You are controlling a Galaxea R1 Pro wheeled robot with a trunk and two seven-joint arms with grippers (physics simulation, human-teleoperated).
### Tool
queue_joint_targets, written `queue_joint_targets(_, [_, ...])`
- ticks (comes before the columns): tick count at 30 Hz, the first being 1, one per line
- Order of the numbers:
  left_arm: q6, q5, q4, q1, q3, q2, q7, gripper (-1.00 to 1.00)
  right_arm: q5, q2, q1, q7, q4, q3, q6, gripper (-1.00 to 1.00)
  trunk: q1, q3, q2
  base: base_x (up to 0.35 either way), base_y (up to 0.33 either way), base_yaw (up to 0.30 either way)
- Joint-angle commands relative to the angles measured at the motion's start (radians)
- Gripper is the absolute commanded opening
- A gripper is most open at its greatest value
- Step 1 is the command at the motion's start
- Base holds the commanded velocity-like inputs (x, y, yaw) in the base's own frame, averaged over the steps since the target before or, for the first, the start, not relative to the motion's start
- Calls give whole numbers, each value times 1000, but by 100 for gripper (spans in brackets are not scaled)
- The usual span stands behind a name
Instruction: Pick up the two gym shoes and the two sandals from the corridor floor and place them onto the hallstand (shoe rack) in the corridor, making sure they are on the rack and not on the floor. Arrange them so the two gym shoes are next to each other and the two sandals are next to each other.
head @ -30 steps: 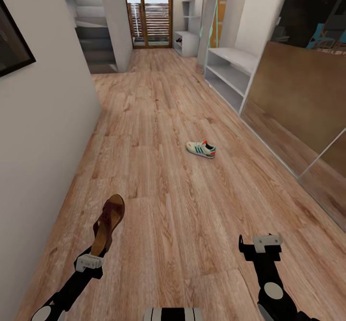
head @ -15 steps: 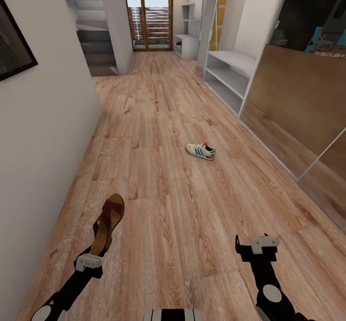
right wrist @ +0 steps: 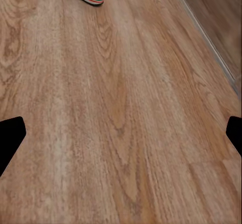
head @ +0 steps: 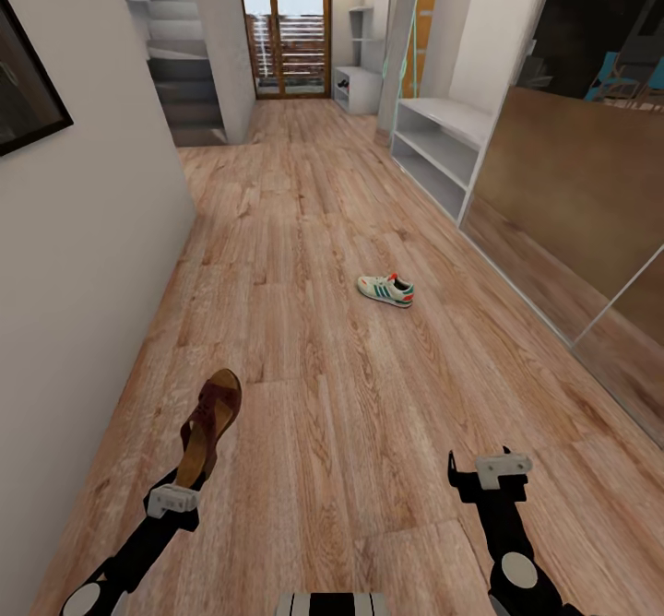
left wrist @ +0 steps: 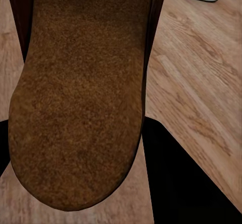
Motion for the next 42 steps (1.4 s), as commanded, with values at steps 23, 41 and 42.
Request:
queue_joint_targets(23, [-22,22,12,7,72,-5,-2,-100,21,11,-1,-16,91,12,24,100,0,-1,0,0,0,0])
queue_joint_targets(41, [-24,15,14,9,65,-15,2,-100,20,34,2,-26,96,13,-11,100,0,-1,0,128,-150,0])
queue_joint_targets(42, [-24,15,14,9,65,-15,2,-100,20,34,2,-26,96,13,-11,100,0,-1,0,228,-242,0])
